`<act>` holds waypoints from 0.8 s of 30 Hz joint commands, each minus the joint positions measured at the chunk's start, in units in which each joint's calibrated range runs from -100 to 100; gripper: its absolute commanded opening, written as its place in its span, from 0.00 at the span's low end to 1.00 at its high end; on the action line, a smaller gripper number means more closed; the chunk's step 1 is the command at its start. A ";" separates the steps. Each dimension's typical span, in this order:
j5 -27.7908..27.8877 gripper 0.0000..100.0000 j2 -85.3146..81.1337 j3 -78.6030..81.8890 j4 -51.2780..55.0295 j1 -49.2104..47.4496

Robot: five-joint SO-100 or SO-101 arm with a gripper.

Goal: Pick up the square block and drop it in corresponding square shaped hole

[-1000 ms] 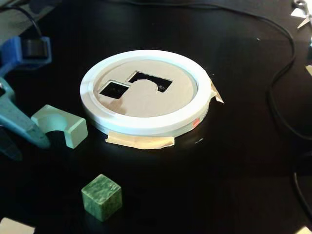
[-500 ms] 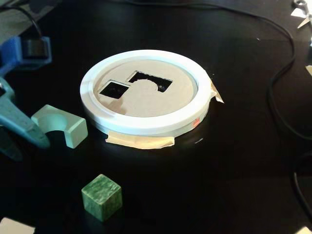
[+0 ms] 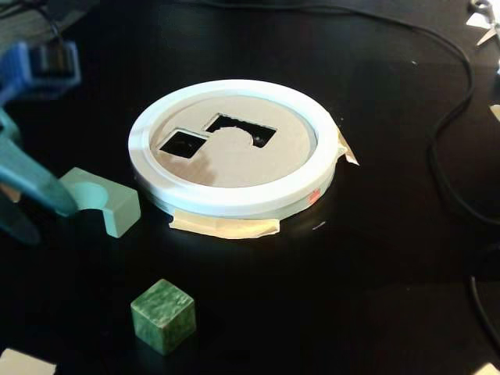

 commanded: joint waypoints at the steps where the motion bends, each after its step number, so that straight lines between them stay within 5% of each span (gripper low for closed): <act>1: -0.34 1.00 0.22 -11.25 -0.25 -1.15; 7: -0.34 1.00 10.70 -21.36 -0.46 -1.15; 24: -0.39 1.00 82.80 -75.73 13.19 -0.28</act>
